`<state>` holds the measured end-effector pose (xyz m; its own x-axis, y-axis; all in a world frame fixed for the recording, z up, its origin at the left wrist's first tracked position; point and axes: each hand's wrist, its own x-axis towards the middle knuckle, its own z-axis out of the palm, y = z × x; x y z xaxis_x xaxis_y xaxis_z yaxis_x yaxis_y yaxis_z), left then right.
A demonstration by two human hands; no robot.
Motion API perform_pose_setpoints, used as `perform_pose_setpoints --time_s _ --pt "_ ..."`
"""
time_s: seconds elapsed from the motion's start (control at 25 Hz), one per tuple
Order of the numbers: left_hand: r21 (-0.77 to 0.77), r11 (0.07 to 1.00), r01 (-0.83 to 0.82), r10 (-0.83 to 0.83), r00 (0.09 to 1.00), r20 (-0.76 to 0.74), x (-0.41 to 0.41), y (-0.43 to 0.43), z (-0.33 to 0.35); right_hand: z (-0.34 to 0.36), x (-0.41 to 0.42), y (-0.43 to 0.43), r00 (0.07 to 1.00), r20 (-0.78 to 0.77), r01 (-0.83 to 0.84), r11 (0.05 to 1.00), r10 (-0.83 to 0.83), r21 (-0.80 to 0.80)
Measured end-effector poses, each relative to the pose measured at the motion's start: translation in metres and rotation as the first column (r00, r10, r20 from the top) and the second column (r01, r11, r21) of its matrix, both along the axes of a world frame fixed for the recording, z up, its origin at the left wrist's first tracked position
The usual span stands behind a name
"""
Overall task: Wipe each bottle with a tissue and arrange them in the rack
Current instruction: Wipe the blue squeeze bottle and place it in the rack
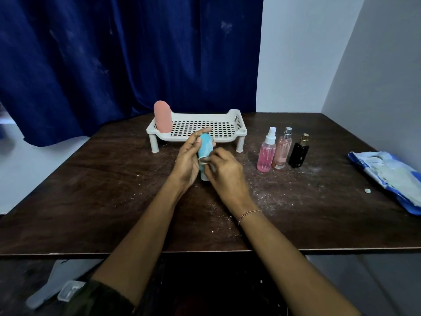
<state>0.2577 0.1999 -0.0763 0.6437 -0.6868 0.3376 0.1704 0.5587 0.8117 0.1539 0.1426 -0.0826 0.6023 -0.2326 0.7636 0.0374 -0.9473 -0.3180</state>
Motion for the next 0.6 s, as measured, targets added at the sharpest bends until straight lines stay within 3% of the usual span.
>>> perform_pose_setpoints --time_s 0.12,0.28,0.48,0.6 --pt "0.016 1.0 -0.004 0.003 1.0 0.019 0.001 -0.001 -0.002 -0.001 0.0 0.003 0.999 -0.013 -0.036 0.999 0.036 -0.025" --pt "-0.018 0.999 0.049 -0.048 0.998 0.032 0.004 -0.002 -0.006 0.0 -0.001 -0.009 0.998 0.046 0.033 0.992 -0.039 0.12" --pt "-0.013 0.999 0.038 -0.038 0.999 0.006 0.003 -0.002 -0.002 0.0 -0.001 -0.001 1.0 0.008 -0.018 1.0 0.018 -0.024" --pt "-0.021 0.998 0.06 -0.06 0.998 0.018 0.003 -0.003 -0.004 0.002 -0.001 -0.009 0.998 0.057 0.028 0.995 -0.034 0.099"
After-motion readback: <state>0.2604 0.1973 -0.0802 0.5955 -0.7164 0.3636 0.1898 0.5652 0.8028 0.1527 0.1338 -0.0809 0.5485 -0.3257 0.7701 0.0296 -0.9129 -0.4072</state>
